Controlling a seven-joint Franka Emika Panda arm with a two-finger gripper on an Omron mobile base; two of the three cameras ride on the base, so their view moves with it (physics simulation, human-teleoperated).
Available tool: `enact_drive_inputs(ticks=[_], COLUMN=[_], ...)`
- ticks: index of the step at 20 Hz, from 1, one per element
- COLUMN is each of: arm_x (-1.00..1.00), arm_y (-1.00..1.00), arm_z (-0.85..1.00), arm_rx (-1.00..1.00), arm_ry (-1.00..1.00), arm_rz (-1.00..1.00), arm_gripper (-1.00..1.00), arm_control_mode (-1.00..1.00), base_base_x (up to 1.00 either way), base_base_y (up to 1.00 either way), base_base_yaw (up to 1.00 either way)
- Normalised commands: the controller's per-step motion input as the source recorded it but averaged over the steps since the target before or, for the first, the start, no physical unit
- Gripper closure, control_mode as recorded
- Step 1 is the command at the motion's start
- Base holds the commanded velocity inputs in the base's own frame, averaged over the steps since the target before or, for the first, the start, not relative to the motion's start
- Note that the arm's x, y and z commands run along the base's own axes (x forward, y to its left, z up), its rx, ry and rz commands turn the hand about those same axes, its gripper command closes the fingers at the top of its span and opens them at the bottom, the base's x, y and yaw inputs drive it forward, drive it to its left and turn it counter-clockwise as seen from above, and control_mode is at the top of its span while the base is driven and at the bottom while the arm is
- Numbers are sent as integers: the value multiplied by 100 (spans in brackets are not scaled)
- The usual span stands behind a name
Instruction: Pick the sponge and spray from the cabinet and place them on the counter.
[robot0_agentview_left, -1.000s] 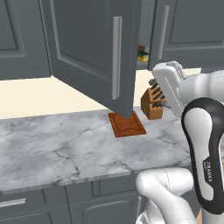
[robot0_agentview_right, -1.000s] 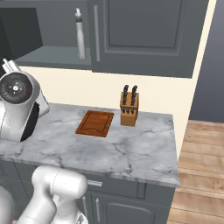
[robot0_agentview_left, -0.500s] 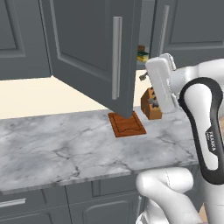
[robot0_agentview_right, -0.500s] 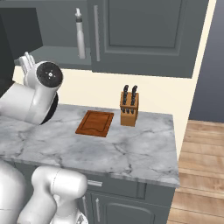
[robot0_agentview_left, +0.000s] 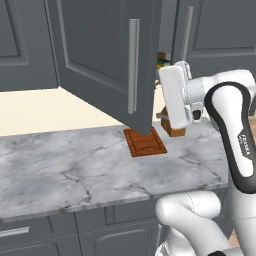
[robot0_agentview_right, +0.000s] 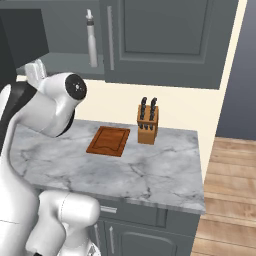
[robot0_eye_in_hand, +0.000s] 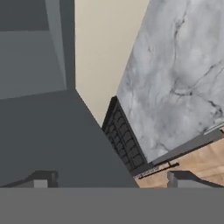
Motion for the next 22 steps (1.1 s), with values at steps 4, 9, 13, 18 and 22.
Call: enact_drive_inputs(ticks=[4, 9, 13, 18, 22], arm_x=[0, 0, 1, 0, 0], arm_y=[39, 55, 64, 60, 63], arm_z=[-7, -4, -3, -4, -4], arm_rx=[18, 9, 5, 4, 2], arm_ry=[9, 6, 9, 9, 4], arm_rz=[15, 11, 11, 12, 9], arm_gripper=[-100, -100, -100, -100, -100], arm_control_mode=[-100, -100, -100, -100, -100], base_base_x=[0, 0, 0, 0, 0], base_base_y=[0, 0, 0, 0, 0], base_base_yaw=[0, 0, 0, 0, 0])
